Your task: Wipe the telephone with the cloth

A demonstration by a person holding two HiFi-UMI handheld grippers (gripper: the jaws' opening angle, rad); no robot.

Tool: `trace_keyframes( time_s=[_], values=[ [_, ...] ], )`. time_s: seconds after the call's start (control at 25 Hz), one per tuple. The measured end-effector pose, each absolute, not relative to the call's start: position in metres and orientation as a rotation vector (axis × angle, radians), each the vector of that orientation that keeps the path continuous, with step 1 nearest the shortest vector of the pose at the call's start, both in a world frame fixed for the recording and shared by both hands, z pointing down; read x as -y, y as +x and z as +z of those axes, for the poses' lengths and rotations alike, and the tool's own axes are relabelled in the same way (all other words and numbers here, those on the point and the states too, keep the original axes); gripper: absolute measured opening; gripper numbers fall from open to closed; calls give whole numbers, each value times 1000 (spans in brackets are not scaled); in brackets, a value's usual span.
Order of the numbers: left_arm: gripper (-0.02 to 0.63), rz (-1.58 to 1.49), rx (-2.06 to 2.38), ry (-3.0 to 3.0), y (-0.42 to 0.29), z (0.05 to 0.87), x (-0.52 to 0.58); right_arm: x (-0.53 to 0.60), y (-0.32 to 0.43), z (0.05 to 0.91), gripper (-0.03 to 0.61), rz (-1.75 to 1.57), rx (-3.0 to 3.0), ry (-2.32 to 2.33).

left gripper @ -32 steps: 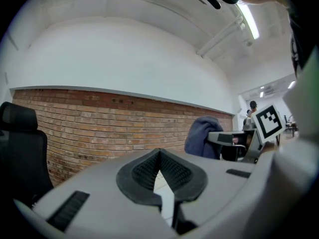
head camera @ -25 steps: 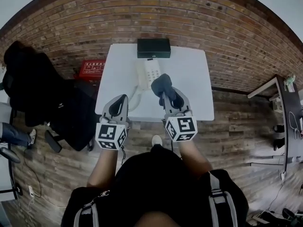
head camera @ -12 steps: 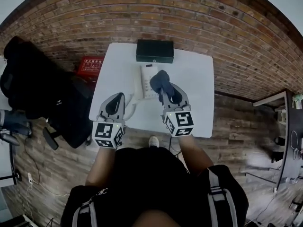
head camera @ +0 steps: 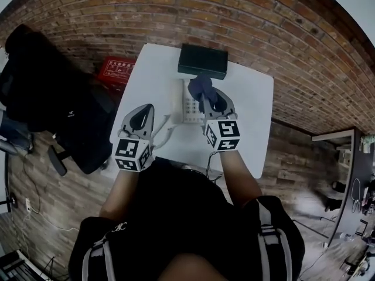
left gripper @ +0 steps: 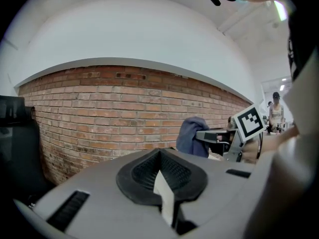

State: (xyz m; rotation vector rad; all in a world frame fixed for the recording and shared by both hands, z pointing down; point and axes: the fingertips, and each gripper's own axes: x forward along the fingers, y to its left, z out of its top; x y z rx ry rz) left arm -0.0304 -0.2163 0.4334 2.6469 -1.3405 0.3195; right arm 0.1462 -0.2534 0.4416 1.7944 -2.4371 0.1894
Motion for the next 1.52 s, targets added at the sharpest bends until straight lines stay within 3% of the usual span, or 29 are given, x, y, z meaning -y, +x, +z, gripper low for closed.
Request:
trace_keyframes(
  time_s=[0.28,0.64,1.52],
  values=[
    [-5,260,1358,2607,-52,431,242,312,125,461,44,105,2386,1667],
    [-3,258,1434,2513,-81,444,240,367,89,519,44,314,2413,1361],
    [-5,208,1530,2373,-129,455,237,398,58,622,44,457,2210,1231]
  ],
)
